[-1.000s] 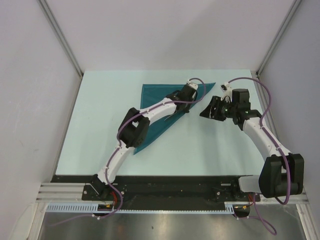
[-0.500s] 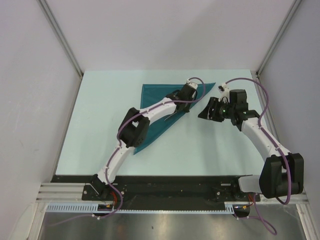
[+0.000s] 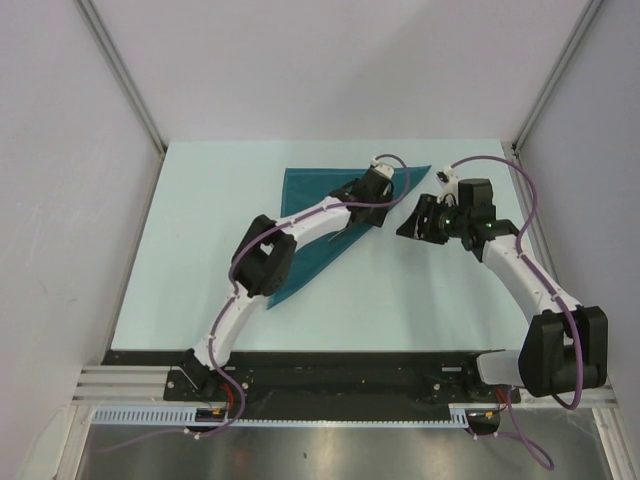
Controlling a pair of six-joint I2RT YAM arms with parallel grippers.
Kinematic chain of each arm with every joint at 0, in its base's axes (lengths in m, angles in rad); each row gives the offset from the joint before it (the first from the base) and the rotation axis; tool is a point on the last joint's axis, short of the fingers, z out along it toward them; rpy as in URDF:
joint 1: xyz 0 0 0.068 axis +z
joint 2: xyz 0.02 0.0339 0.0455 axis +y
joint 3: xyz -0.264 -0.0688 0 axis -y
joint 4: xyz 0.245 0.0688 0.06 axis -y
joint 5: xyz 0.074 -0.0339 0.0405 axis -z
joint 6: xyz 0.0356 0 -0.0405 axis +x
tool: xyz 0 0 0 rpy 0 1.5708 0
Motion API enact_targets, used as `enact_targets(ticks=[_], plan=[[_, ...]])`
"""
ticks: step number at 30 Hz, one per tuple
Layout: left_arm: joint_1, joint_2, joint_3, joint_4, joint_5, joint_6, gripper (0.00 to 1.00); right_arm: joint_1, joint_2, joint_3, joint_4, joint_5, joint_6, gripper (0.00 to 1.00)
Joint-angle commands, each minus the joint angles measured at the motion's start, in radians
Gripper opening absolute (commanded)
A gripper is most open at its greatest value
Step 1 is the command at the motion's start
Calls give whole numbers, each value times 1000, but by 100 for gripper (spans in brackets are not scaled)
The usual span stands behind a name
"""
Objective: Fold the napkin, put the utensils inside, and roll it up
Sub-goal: Place the utensil onto the napkin, then fold the napkin
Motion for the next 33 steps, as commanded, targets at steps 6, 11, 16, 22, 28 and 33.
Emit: enact_targets(ticks=[6,11,16,22,28,33], plan=[[75,-369,-188,-42,-78,-16,88,-64,118,198,-20,16,29,55],[170,-625,-340,-131,15,-70,100,-144,308,347,9,15,35,55],[282,-789,-463,-223,111,-89,100,-209,559,489,88,19,66,55],[411,-898,-566,-203,223,-86,100,-255,863,707,147,-27,121,54],[518,-937,-636,-165,237,-40,100,-288,1024,819,222,-10,199,54],[558,-926,-626,-182,312,-27,100,-305,1145,919,300,-52,284,53]])
